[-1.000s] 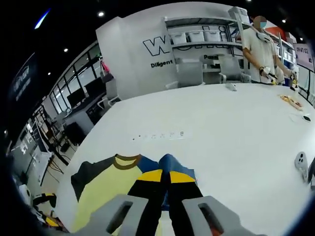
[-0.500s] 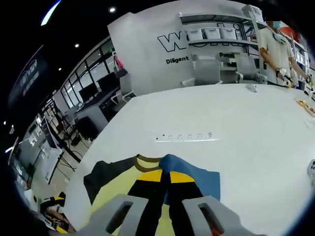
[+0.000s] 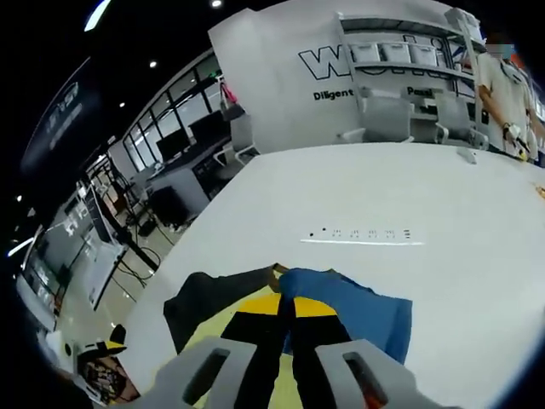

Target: Fold the garment on the visible template until the final outline fits inside the template.

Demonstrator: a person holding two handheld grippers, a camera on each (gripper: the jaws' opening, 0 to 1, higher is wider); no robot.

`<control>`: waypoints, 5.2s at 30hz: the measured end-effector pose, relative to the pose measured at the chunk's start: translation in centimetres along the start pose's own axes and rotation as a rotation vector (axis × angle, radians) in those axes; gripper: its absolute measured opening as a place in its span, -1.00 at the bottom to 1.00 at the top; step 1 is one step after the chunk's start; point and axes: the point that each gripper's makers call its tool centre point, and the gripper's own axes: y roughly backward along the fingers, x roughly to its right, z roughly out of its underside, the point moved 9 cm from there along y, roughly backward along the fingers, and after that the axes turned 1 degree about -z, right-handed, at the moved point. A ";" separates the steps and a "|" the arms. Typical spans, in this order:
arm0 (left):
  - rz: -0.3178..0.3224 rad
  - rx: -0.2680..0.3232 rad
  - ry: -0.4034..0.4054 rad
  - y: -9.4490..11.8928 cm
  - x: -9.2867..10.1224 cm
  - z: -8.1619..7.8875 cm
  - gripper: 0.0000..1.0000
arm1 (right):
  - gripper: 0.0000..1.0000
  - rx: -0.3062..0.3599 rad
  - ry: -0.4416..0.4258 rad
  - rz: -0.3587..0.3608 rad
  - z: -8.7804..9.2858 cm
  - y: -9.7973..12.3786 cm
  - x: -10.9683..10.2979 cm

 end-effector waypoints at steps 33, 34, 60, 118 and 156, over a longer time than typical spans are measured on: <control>-0.020 -0.030 -0.014 -0.1 -1.7 0.9 0.97 | -1.00 -0.303 0.068 -0.166 5.0 -12.1 -7.8; -0.023 -0.037 -0.017 -0.1 -1.8 1.0 0.97 | -1.00 -0.321 0.058 -0.172 5.4 -12.6 -7.9; -0.028 -0.035 -0.018 -1.5 -3.2 1.2 0.92 | -0.63 -0.307 0.024 -0.361 8.7 -17.4 -8.6; -0.211 -0.004 0.204 -9.0 -13.0 1.8 0.59 | -1.00 -0.064 0.712 -0.331 13.7 -22.0 -19.0; -0.483 0.021 0.091 -11.5 -14.5 -1.3 -0.88 | -1.00 0.045 0.394 -0.193 9.8 -16.5 -11.6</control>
